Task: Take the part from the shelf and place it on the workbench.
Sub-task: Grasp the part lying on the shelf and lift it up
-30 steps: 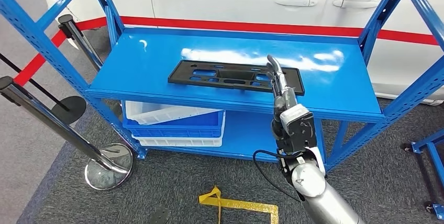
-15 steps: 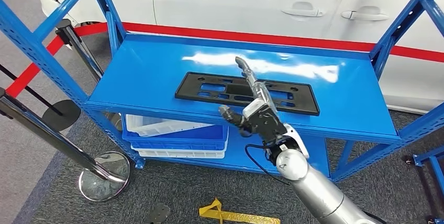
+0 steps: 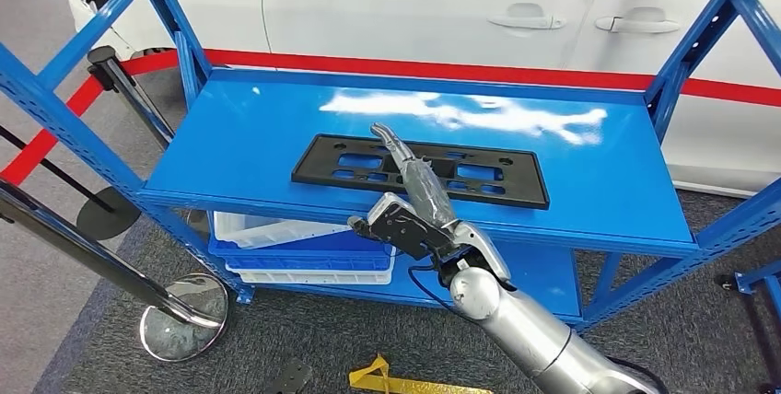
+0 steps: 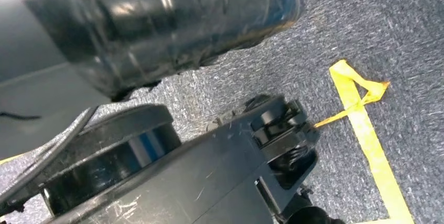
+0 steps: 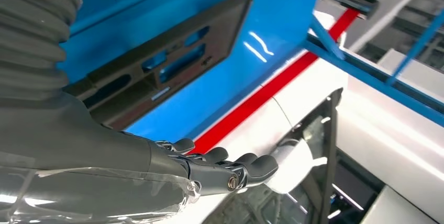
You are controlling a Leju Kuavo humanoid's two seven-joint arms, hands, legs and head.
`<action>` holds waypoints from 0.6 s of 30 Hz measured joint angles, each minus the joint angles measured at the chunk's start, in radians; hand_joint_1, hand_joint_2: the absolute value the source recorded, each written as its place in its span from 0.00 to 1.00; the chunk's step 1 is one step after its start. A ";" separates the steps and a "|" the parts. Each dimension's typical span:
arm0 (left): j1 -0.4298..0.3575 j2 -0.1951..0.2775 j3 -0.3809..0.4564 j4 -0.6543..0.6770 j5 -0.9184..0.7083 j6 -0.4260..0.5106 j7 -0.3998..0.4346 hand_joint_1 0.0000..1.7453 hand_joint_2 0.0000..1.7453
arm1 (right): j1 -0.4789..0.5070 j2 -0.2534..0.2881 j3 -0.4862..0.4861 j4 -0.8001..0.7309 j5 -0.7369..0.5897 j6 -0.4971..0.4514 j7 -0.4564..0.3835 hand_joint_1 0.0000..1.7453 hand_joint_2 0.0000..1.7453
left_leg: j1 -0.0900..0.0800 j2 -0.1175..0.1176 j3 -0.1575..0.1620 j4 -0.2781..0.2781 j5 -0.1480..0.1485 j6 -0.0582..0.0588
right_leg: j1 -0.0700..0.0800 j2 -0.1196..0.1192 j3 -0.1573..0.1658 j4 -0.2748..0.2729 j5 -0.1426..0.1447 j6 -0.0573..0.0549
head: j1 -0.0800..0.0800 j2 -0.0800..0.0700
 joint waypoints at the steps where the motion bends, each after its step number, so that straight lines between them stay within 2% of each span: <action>1: 0.000 0.000 0.000 0.000 0.000 0.000 0.000 0.00 0.00 | 0.000 0.002 0.002 0.006 0.017 -0.004 0.006 0.00 1.00 | 0.003 0.001 0.016 -0.045 0.030 -0.003 | 0.000 0.001 0.001 0.000 -0.001 0.001 | 0.000 0.000; 3: -0.001 0.000 0.000 0.000 0.001 0.000 0.000 0.00 0.00 | 0.000 0.009 0.006 0.017 0.066 -0.019 0.019 0.00 1.00 | 0.007 0.004 0.077 -0.183 0.097 -0.003 | 0.000 0.002 0.004 0.000 -0.003 0.005 | 0.000 0.000; 4: -0.002 0.000 0.000 0.000 0.001 0.000 0.000 0.00 0.00 | 0.001 0.011 0.009 0.024 0.093 -0.029 0.024 0.00 1.00 | 0.005 0.005 0.100 -0.236 0.107 0.000 | 0.000 0.002 0.005 0.000 -0.004 0.009 | 0.001 0.000; 5: -0.002 0.000 0.000 0.000 0.002 -0.001 0.000 0.00 0.00 | 0.003 0.014 0.014 0.031 0.117 -0.038 0.029 0.00 1.00 | 0.002 0.005 0.113 -0.264 0.111 0.006 | 0.000 0.002 0.005 0.000 -0.006 0.014 | 0.001 0.000; 7: 0.000 0.000 0.000 0.000 0.004 -0.003 0.000 0.00 0.00 | 0.013 0.022 0.024 0.049 0.159 -0.054 0.037 0.00 1.00 | -0.004 0.005 0.120 -0.273 0.107 0.020 | 0.000 0.002 0.007 -0.002 -0.010 0.029 | 0.001 0.000; 9: 0.002 0.001 0.000 0.000 0.005 -0.005 0.000 0.00 0.00 | 0.021 0.029 0.034 0.068 0.199 -0.066 0.047 0.00 1.00 | -0.001 0.005 0.132 -0.286 0.124 0.032 | -0.002 0.001 0.005 0.013 -0.024 0.040 | 0.002 0.000; 11: 0.001 0.001 0.000 0.000 0.006 -0.008 0.000 0.00 0.00 | 0.020 0.035 0.047 0.090 0.254 -0.080 0.064 0.00 1.00 | 0.001 0.006 0.141 -0.296 0.129 0.043 | -0.002 0.001 -0.034 0.098 -0.072 0.044 | 0.003 0.000; 13: -0.001 0.001 0.000 0.000 0.007 -0.014 0.000 0.00 0.00 | 0.018 0.041 0.062 0.118 0.320 -0.095 0.087 0.00 1.00 | -0.002 0.006 0.141 -0.295 0.127 0.049 | -0.001 0.001 -0.100 0.225 -0.125 0.044 | 0.003 0.000; 14: 0.000 0.001 0.000 0.000 0.008 -0.016 0.000 0.00 0.00 | 0.016 0.043 0.071 0.134 0.354 -0.102 0.098 0.00 1.00 | -0.003 0.006 0.141 -0.294 0.125 0.050 | -0.001 0.001 -0.124 0.265 -0.133 0.044 | 0.003 0.000; 15: 0.000 0.001 0.000 0.000 0.009 -0.019 0.000 0.00 0.00 | 0.013 0.047 0.080 0.150 0.386 -0.109 0.109 0.00 1.00 | -0.004 0.005 0.141 -0.292 0.123 0.050 | -0.001 0.001 -0.131 0.269 -0.121 0.043 | 0.003 0.000; 16: 0.000 0.001 0.000 0.000 0.010 -0.020 0.000 0.00 0.00 | 0.007 0.050 0.089 0.167 0.419 -0.115 0.120 0.00 1.00 | -0.004 0.005 0.141 -0.289 0.121 0.049 | -0.001 0.001 -0.120 0.238 -0.092 0.042 | 0.004 0.000; 18: 0.000 0.000 0.000 0.000 0.007 -0.023 0.001 0.00 0.00 | -0.012 0.060 0.106 0.200 0.485 -0.124 0.145 0.00 1.00 | -0.006 0.004 0.140 -0.279 0.113 0.043 | -0.001 0.001 -0.064 0.110 -0.026 0.037 | 0.004 0.000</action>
